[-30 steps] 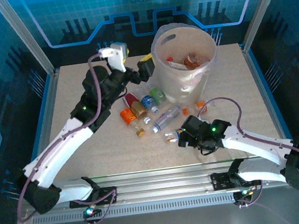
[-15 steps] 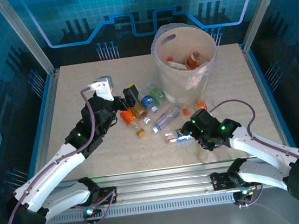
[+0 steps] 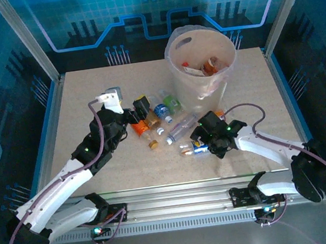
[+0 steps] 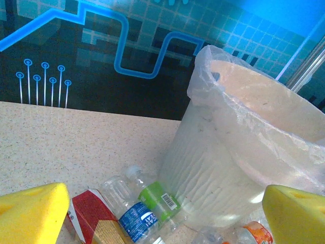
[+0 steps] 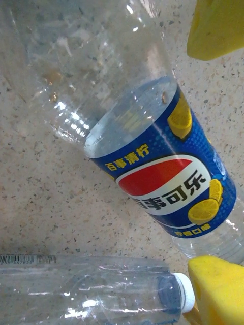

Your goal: Put the plastic bottles in the bin

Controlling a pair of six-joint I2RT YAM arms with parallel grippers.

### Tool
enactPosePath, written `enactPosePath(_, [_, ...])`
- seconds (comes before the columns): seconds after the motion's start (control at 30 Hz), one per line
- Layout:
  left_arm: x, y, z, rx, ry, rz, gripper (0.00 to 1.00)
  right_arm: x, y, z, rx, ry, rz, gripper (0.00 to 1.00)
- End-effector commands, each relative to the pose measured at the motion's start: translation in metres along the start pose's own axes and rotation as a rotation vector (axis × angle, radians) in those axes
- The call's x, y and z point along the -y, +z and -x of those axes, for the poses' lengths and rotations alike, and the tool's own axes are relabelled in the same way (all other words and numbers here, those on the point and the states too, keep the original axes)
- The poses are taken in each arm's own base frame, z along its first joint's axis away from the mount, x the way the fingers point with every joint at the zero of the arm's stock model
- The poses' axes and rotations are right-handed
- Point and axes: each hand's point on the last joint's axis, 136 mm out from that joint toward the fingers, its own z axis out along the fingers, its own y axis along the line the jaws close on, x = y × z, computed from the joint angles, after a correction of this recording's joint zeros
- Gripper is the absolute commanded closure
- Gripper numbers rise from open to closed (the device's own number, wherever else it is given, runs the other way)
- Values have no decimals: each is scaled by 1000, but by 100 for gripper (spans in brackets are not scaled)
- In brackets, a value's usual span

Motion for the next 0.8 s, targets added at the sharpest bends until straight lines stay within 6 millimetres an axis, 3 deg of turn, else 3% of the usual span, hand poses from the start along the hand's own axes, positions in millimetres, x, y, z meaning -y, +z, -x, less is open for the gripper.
enactPosePath(0.0, [-6, 0, -1, 8, -10, 19, 1, -4, 3, 6, 10, 21, -9, 0])
enactPosePath(0.3, [-7, 3, -7, -8, -5, 25, 1, 14, 23, 5, -1, 33, -69, 0])
enactPosePath(0.57, [-10, 7, -13, -32, -2, 37, 1, 18, 35, 3, -13, 46, -68, 0])
enactPosePath(0.77, [-11, 9, -14, -40, -2, 41, 1, 23, 43, 3, -23, 53, -82, 7])
